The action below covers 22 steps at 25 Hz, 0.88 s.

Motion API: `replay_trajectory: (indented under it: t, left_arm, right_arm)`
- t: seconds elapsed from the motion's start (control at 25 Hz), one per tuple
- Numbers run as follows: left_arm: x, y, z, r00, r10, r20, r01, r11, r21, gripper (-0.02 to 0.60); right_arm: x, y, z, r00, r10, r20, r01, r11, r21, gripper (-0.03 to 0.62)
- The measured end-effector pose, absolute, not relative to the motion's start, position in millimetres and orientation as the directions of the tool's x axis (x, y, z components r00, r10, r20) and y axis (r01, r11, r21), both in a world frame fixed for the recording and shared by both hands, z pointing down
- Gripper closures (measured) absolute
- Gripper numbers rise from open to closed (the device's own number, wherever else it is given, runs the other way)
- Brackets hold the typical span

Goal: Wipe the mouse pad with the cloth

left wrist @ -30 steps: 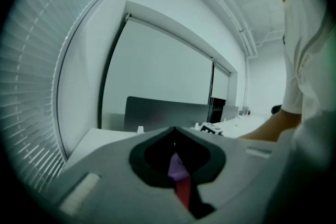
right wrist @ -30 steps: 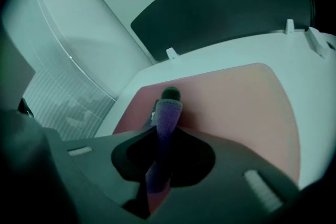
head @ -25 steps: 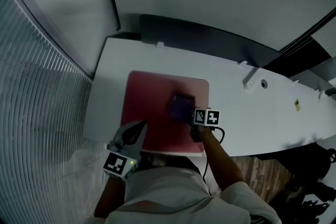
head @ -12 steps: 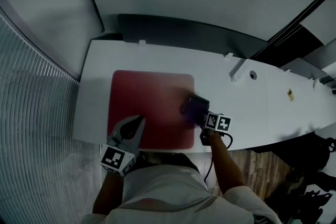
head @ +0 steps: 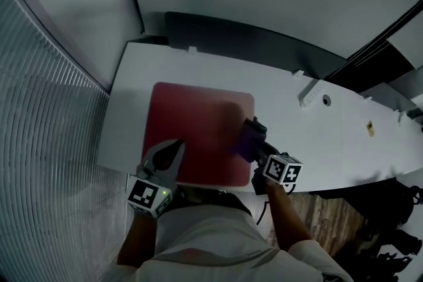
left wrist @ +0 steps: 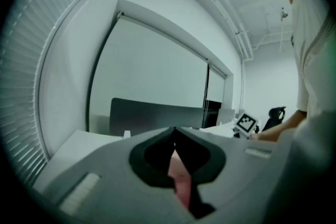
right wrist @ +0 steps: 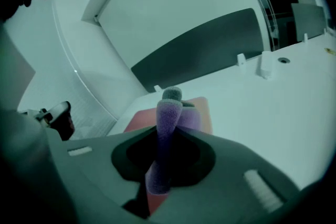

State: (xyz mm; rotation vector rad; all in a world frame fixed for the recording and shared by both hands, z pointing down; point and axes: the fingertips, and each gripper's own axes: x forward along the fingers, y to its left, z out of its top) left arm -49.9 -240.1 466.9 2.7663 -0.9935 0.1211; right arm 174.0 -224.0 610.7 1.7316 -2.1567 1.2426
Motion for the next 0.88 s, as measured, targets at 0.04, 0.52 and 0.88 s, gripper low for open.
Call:
replay_trajectory:
  t: [0.04,0.52,0.88]
  left_arm:
    - [-58,-240,466,0.761,-0.632,0.147,-0.649,-0.745,0.158,0.581]
    - [-186,-221,468,0.599,-0.780,0.181,-0.801,-0.583,0.136,0.581]
    - [-250,-205,485,0.535,-0.812,0.232,-0.845,-0.515,0.146,0.581]
  right_arm:
    - [153,-227,604,-0.392,-0.755,0.526,-0.837,0.054,-0.545,0.545]
    - [-121,-264,601,-0.803,-0.434,0.408,-0.562,0.325,-0.760,0.545]
    - [-199,-287,666,-0.765,-0.363,0.532,-0.631,0.261,-0.730,0.545]
